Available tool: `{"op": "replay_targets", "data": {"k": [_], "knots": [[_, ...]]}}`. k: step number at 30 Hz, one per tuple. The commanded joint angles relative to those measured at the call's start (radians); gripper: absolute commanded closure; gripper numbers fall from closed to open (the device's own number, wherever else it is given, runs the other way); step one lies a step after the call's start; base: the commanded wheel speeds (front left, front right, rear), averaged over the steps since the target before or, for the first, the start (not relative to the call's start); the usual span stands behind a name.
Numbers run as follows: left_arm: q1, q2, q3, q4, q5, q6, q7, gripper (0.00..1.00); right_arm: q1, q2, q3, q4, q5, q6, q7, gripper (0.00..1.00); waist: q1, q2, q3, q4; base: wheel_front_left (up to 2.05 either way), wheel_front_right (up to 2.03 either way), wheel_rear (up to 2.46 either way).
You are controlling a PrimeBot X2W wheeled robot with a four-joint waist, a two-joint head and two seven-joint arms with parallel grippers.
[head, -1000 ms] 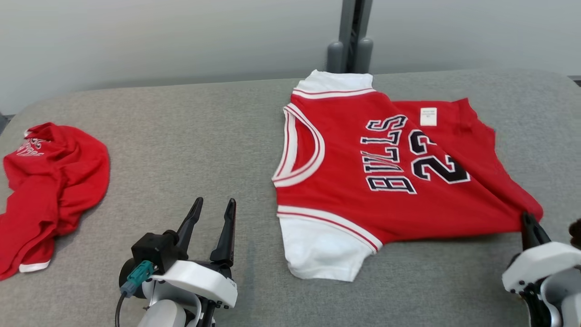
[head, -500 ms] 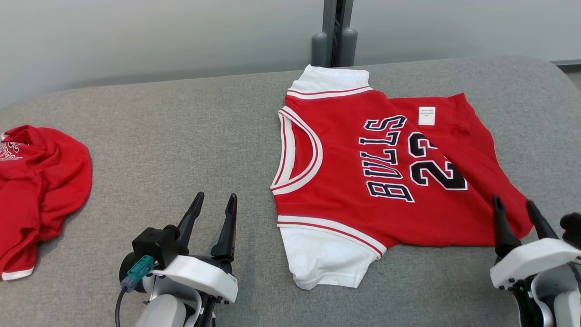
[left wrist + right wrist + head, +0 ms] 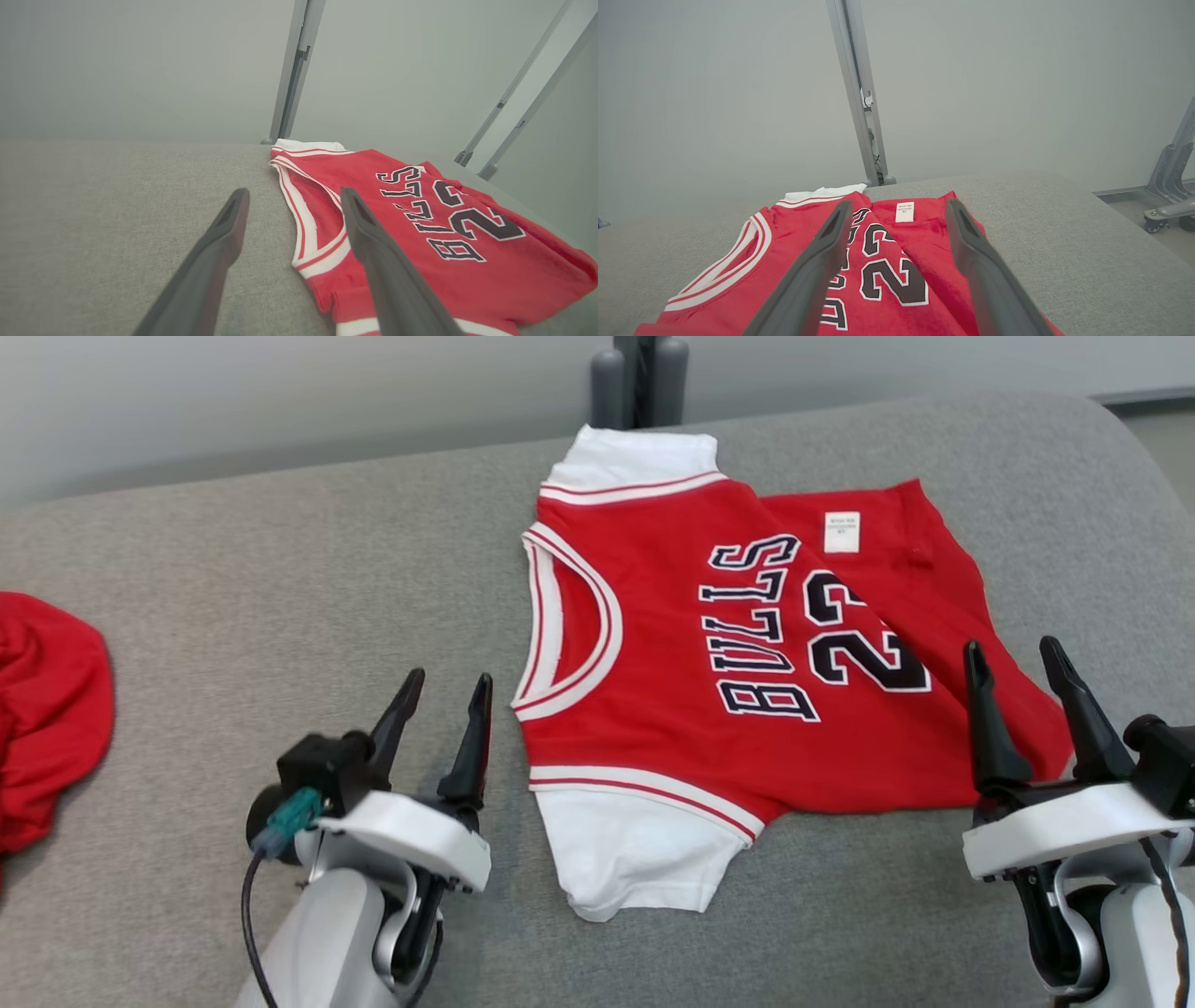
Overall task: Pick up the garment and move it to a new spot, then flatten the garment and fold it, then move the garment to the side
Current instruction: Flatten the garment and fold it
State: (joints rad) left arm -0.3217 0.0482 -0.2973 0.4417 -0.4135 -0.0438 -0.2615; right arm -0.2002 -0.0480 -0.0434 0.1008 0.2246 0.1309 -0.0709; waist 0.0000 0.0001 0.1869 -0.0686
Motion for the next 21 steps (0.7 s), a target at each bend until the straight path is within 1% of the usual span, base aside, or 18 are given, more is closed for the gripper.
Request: {"op": "replay_targets", "data": {"k": [1,6,7,9,10,11,15,16,20,21], "knots": [[-0.055,0.006,-0.002,0.038,0.012,-0.005,-0.003,0.00,-0.015,-0.005,0.008,-0.019,0.005,0.000,-0.012,0.00,0.0000,-0.0001,0.040,-0.038,0.00,0.00,0.00],[-0.184,0.010,-0.009,0.156,0.015,-0.017,0.021,0.00,-0.027,-0.005,0.023,-0.048,0.006,0.000,-0.031,0.00,0.0000,-0.0001,0.091,-0.092,0.00,0.00,0.00],[-0.184,0.010,-0.009,0.156,0.015,-0.017,0.021,0.00,-0.027,-0.005,0.023,-0.048,0.006,0.000,-0.031,0.00,0.0000,-0.0001,0.091,-0.092,0.00,0.00,0.00],[-0.232,0.014,-0.012,0.205,0.017,-0.019,0.039,0.00,-0.033,-0.005,0.026,-0.054,0.008,0.000,-0.040,0.00,0.0000,-0.0001,0.107,-0.115,0.00,0.00,0.00],[-0.294,0.025,-0.015,0.285,0.029,-0.001,0.079,0.00,-0.037,-0.005,0.029,-0.057,0.014,0.000,-0.051,0.00,0.0000,-0.0001,0.128,-0.146,0.00,0.00,0.00],[-0.313,0.027,-0.013,0.310,0.028,0.005,0.092,0.00,-0.038,-0.005,0.033,-0.057,0.014,0.000,-0.056,0.00,0.0000,-0.0001,0.135,-0.156,0.00,0.00,0.00],[-0.383,0.039,-0.010,0.400,0.031,0.023,0.122,0.00,-0.042,-0.005,0.038,-0.051,0.021,0.000,-0.076,0.00,0.0000,-0.0001,0.157,-0.185,0.00,0.00,0.00],[-0.407,0.044,-0.012,0.441,0.034,0.024,0.134,0.00,-0.045,-0.005,0.039,-0.047,0.024,0.000,-0.084,0.00,0.0000,-0.0001,0.164,-0.194,0.00,0.00,0.00],[-0.446,0.046,-0.016,0.510,0.025,0.011,0.148,0.00,-0.052,-0.005,0.036,-0.047,0.025,0.000,-0.099,0.00,0.0000,-0.0001,0.169,-0.211,0.00,0.00,0.00],[-0.452,0.046,-0.017,0.526,0.021,0.008,0.154,0.00,-0.054,-0.005,0.033,-0.051,0.042,0.000,-0.103,0.00,0.0000,-0.0001,0.169,-0.214,0.00,0.00,0.00]]}}
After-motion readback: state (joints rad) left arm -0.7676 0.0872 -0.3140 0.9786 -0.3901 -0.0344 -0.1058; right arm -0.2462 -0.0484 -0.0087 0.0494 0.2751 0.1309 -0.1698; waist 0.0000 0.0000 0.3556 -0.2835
